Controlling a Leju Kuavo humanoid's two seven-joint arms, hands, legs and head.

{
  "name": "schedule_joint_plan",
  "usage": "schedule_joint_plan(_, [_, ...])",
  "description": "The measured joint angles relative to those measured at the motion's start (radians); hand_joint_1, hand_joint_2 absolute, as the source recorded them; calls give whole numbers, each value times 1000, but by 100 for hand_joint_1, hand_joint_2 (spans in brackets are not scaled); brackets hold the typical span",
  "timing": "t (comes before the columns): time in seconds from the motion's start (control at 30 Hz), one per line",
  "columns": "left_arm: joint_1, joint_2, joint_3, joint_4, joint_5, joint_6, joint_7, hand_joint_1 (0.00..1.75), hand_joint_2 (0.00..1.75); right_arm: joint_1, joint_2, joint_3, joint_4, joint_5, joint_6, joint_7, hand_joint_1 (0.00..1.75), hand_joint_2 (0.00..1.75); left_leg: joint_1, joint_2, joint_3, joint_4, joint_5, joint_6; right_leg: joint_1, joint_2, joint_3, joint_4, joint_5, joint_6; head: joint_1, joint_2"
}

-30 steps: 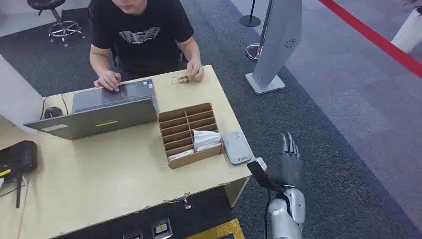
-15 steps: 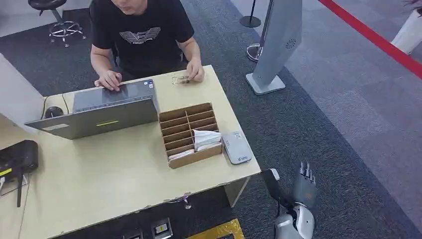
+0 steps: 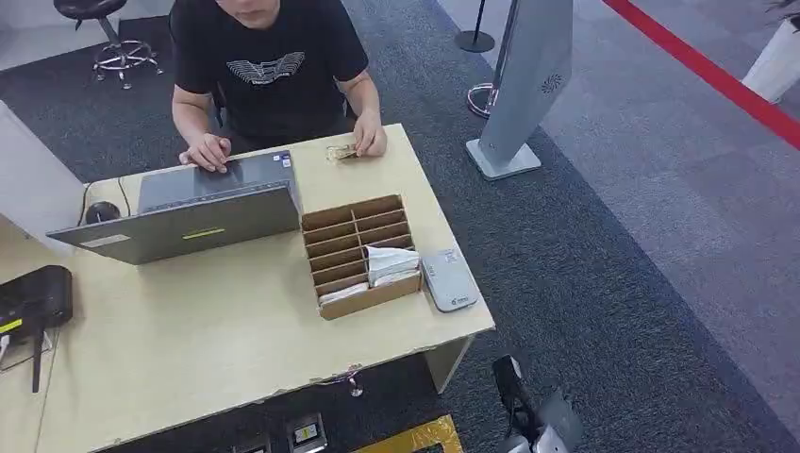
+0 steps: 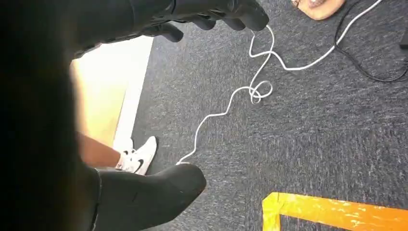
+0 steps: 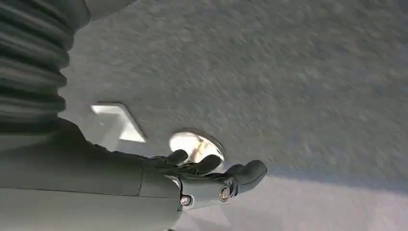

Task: Pass the card to the sensor for recognition and then transmit it.

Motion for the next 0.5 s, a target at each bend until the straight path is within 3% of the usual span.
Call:
schedule_joint_plan(0.1, [-3, 2, 14, 1, -11, 0, 0, 0, 175, -16, -33, 24, 137, -1, 12, 72, 0, 175, 0, 0, 0, 0, 0, 0, 0, 0, 0, 0, 0, 0, 0, 0])
schedule_joint_plan(0.23, [-7, 5, 23, 9, -24, 0, 0, 0, 175, -12, -66, 64, 321, 53, 149, 183, 0, 175, 0, 0, 0, 0, 0, 0, 0, 0, 0, 0, 0, 0, 0, 0])
schedule_joint_plan(0.5, [-10, 8, 42, 16, -34, 0, 3, 0, 175, 16, -65, 122, 468, 143, 232, 222, 0, 175, 0, 0, 0, 0, -1, -1, 0, 0, 0, 0, 0, 0, 0, 0])
